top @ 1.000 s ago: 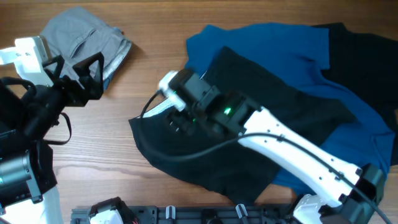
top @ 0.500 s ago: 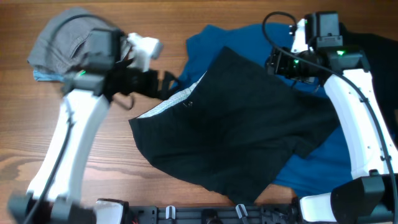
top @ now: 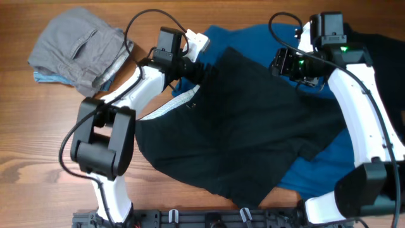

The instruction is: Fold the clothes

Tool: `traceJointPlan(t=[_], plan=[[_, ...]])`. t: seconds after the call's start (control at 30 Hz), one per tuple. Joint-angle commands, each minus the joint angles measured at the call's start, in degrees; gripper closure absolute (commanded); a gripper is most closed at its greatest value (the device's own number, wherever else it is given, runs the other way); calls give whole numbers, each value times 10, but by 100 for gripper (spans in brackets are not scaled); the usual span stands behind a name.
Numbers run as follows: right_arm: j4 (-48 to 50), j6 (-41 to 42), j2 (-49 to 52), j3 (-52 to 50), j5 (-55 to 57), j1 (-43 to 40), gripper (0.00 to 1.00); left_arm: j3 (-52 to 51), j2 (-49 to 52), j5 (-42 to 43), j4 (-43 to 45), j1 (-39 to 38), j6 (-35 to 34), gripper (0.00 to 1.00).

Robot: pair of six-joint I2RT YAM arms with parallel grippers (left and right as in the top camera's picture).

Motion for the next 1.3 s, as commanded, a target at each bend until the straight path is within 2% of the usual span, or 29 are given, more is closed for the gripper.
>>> traceJointPlan(t=[0.0, 0.23, 0.53, 0.6, 0.67, 0.7, 0.83, 0.93, 0.97, 1.03, 1.07, 1.13, 1.27], plan=[[2, 6, 22, -3, -9, -2, 25, 4, 52, 3, 45, -1, -43, 9], [8, 7, 23, -3, -5, -2, 25, 4, 92, 18, 67, -16, -50, 9], [10, 6, 23, -3, -5, -2, 26, 4, 92, 58, 59, -52, -50, 33], [10, 6, 23, -3, -5, -2, 26, 4, 92, 58, 59, -60, -49, 51], [8, 5, 23, -3, -5, -2, 28, 6, 89, 58, 62, -57, -50, 86], [7, 2, 23, -3, -5, -2, 30, 9, 84, 58, 58, -53, -51, 96], [-2, -9, 23, -3, 9, -2, 33, 34, 25, 58, 10, -7, -97, 96], [7, -8, 23, -3, 67, -2, 33, 36, -69, 58, -56, 40, -96, 96], [18, -6, 23, -3, 107, -2, 40, 36, -98, 56, -79, 51, -88, 96], [42, -5, 26, -3, 156, -2, 61, 36, -147, 33, -130, 66, -60, 96], [59, -3, 33, -3, 165, -2, 68, 36, -169, 3, -157, 72, -60, 96], [80, -2, 56, -3, 159, -2, 76, 36, -200, -27, -196, 78, -50, 96], [96, 8, 143, -3, 150, -2, 79, 36, -236, -81, -249, 78, -28, 96]])
